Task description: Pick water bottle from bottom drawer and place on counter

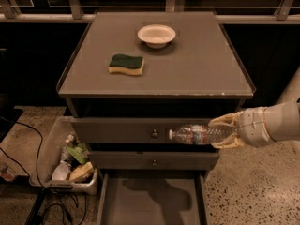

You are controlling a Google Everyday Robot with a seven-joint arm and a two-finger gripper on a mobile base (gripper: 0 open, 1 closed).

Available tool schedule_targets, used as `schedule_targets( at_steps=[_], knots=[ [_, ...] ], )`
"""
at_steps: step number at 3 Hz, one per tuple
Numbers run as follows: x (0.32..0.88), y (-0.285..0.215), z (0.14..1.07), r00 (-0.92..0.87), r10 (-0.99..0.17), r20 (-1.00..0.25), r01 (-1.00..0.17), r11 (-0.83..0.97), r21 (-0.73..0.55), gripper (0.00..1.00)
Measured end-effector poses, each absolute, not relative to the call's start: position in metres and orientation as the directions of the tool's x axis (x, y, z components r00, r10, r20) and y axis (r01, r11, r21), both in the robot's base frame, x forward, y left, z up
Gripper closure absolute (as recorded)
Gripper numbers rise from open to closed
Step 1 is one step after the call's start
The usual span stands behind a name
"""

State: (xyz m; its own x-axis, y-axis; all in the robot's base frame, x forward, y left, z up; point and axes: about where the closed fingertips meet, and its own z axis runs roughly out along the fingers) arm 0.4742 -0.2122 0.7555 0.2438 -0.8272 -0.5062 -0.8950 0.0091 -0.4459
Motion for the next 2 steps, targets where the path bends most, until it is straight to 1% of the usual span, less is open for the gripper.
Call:
schedule_targets(
  at_steps=[1,2],
  knots=[
    [0.476,-0.203,0.779,0.277,-0.848,-0.452,-0.874,-0.027,-0.486,1.0],
    [0.482,-0.187,0.834,0.338,-0.87,-0.359,-0.828,-0.093,-0.553,1.0]
  ],
)
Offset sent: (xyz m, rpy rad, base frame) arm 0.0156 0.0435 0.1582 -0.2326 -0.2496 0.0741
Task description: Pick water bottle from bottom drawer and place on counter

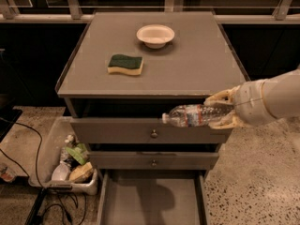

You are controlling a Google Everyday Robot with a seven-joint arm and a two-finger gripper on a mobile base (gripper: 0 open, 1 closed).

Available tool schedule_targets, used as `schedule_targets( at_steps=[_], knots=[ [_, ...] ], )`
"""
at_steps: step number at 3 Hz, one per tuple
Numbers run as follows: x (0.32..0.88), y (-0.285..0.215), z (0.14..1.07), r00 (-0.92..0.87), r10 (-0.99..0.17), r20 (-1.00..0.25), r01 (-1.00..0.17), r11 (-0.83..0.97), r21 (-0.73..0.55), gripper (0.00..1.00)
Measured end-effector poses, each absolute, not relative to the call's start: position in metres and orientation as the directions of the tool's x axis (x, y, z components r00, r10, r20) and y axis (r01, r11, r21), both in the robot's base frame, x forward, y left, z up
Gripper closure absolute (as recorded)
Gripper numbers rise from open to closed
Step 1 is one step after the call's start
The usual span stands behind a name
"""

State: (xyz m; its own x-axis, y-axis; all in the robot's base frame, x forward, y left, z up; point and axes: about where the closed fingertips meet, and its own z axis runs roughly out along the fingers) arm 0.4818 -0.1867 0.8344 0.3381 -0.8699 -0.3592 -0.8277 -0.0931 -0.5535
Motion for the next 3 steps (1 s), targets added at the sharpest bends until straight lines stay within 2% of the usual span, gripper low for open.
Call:
schedule_targets(
  at_steps=[1,2,3],
  knots=[
    [0.496,-0.17,0.888,0.384,-0.876,-0.292,-0.786,-0.145,-0.601,1.0],
    [0.527,-0.164,0.932,0.396,-0.874,-0.281,-0.756,-0.136,-0.641,1.0],
    [0.571,-0.166,0.972,0.402,-0.851,-0.338,-0.729,-0.074,-0.68,1.0]
  ],
)
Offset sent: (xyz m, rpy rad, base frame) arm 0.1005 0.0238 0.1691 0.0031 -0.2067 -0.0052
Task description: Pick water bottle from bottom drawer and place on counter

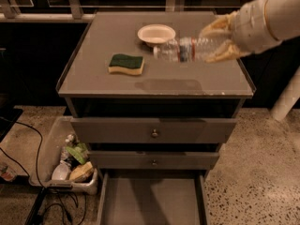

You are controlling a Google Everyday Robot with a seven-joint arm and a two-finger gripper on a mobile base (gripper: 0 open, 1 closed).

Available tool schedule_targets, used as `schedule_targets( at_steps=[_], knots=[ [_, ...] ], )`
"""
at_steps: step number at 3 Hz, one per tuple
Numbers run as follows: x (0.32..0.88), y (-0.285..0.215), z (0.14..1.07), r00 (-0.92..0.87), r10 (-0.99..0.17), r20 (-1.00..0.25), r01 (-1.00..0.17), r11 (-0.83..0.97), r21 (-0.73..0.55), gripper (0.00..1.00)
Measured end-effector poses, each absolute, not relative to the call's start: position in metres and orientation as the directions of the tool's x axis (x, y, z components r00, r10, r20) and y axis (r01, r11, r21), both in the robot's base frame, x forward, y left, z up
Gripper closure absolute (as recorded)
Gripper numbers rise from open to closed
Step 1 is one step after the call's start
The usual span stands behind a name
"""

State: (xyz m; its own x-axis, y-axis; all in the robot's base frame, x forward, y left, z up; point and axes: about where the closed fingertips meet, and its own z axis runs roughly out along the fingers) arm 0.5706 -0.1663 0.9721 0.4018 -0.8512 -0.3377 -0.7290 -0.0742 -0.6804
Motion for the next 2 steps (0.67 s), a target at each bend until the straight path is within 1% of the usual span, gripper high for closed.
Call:
schedule_targets(
  at_steps=[1,2],
  knots=[
    [0.611,-0.174,0.996,0.375,-0.819,-0.434,-0.715,0.043,-0.698,1.0],
    [0.635,-0.191,0.991,0.295,-0.794,-0.532,-0.722,0.179,-0.668,1.0]
  ],
)
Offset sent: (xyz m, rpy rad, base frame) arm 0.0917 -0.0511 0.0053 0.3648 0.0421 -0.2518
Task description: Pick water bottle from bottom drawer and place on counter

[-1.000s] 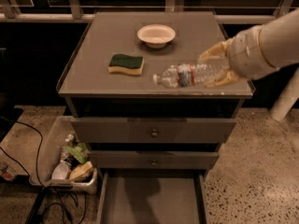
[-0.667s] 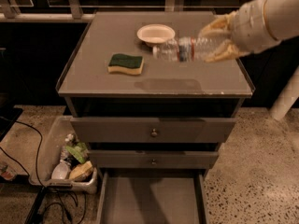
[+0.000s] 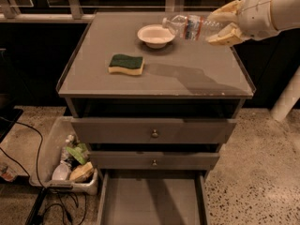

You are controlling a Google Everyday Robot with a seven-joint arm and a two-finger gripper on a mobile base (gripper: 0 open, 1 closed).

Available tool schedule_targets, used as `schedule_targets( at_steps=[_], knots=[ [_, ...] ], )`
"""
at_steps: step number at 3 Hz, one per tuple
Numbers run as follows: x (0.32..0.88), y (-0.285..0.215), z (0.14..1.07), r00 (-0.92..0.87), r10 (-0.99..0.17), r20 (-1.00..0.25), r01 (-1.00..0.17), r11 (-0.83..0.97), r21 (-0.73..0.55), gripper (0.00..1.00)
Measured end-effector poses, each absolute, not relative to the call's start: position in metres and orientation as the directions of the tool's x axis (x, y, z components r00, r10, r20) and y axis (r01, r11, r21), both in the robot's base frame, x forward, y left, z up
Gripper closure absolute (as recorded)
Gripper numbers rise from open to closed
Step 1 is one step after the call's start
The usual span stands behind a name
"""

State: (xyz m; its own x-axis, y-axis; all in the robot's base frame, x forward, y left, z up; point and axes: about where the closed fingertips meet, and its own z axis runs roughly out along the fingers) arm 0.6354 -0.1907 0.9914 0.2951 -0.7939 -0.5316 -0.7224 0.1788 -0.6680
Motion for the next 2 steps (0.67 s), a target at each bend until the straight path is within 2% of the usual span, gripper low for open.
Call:
schedule_targets(
  at_steps=[2],
  knots=[
    [0.65,-0.197,0.927,0.138,-0.765,-0.629,-0.788,0.3,-0.538,1.0]
  ],
)
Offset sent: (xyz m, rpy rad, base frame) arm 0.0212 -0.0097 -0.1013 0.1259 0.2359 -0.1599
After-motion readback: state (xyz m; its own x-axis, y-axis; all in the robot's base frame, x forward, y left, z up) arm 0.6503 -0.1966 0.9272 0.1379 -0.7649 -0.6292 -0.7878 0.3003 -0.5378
